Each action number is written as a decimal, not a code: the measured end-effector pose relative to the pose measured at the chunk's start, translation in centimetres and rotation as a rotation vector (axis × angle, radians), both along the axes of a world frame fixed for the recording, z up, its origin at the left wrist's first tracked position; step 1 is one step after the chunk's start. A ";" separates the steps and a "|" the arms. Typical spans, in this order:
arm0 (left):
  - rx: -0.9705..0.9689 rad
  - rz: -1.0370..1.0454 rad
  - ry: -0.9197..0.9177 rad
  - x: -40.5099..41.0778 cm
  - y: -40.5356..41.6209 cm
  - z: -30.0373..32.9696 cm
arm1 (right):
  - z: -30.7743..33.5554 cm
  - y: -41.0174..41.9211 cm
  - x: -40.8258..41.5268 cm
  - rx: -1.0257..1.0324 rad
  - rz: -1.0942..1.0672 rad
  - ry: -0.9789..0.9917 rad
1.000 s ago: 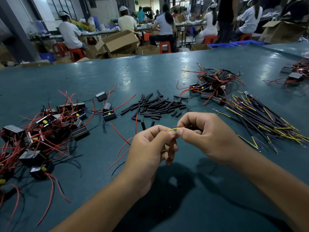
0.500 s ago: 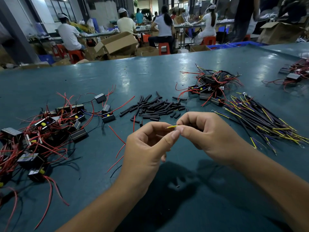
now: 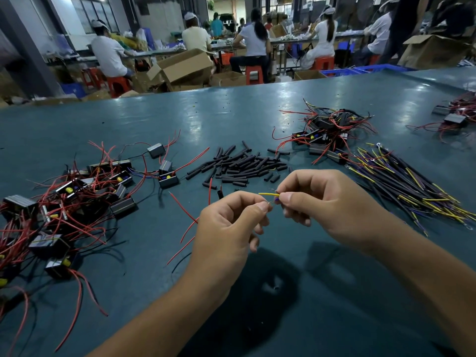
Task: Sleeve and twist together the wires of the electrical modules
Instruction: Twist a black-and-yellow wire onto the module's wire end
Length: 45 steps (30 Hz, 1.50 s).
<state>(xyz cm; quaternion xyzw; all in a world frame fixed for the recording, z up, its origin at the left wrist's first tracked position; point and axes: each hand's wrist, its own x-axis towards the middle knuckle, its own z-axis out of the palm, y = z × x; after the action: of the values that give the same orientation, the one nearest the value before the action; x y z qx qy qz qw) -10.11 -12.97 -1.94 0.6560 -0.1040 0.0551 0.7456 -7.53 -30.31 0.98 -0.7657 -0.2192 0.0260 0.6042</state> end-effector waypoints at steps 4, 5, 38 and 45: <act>-0.028 -0.038 0.048 -0.1 -0.1 0.2 | 0.3 0.1 -0.3 -0.018 0.003 -0.023; -0.053 -0.062 0.090 -0.2 -0.2 0.2 | 0.3 0.2 -0.4 -0.029 0.004 -0.041; 0.859 0.375 -0.966 0.0 0.9 0.2 | 0.6 0.4 -0.7 0.016 0.019 0.027; 0.362 0.104 -0.232 -0.5 0.3 0.9 | 0.5 0.3 -1.1 -0.150 -0.018 -0.243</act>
<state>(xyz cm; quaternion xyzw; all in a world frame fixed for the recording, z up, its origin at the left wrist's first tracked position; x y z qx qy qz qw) -10.62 -12.70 -1.07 0.7728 -0.1632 0.1493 0.5949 -8.64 -30.03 1.46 -0.8081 -0.2816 -0.0560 0.5144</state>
